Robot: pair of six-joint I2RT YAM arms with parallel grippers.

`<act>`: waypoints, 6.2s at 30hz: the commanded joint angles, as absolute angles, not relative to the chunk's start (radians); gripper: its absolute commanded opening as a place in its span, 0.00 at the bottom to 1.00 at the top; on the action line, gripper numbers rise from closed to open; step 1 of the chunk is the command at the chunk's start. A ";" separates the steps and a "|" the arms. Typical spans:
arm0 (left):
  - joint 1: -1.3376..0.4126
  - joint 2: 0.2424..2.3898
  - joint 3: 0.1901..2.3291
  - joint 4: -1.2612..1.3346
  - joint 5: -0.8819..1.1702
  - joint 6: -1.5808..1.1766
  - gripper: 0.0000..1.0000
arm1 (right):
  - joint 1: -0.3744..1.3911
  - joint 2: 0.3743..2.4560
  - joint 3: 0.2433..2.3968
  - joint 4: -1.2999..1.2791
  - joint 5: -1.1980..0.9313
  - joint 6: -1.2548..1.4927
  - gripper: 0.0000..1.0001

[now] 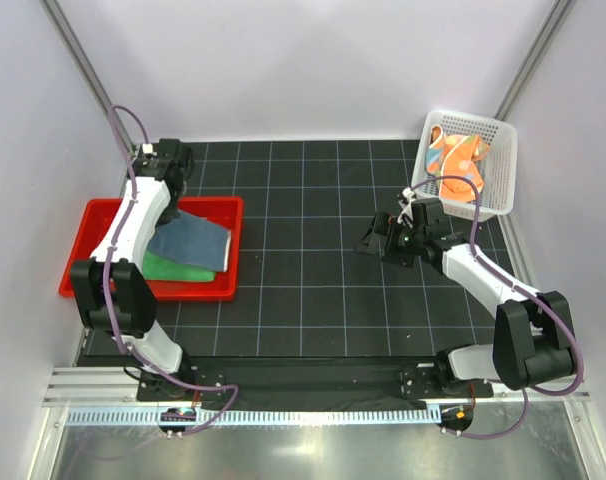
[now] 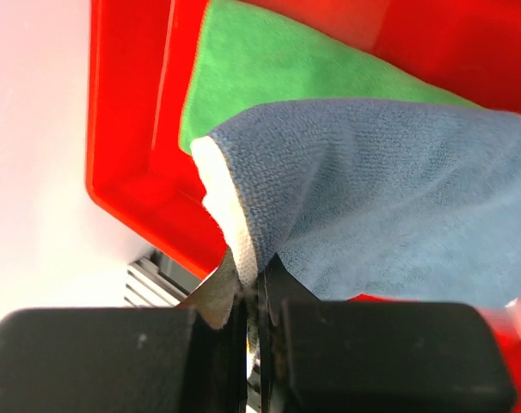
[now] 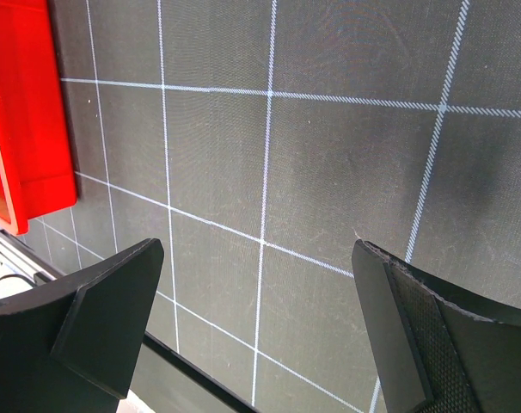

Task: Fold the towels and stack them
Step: Neatly place the folded towel into the bin, then grab crumpled towel, then move the towel to the center of the board, then flatten out the crumpled towel

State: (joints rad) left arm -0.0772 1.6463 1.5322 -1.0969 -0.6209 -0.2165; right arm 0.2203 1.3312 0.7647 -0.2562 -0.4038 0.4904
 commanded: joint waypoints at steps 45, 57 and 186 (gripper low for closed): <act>0.089 1.939 1.542 -1.011 -0.799 -0.187 0.05 | 0.216 1.428 0.799 -0.233 -0.396 0.453 1.00; 0.084 2.028 1.781 -1.149 -0.875 -0.347 0.78 | 0.216 1.413 0.818 -0.270 -0.367 0.445 1.00; -0.790 1.399 1.132 -0.427 0.266 -0.707 0.05 | 0.224 1.405 1.026 0.114 -0.779 0.439 0.07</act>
State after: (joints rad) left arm -0.7582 1.4616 1.2049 -0.4343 0.3580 -0.6559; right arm 0.2302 1.3933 1.0389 0.0727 -0.6769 0.4805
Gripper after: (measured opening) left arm 0.062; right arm 0.080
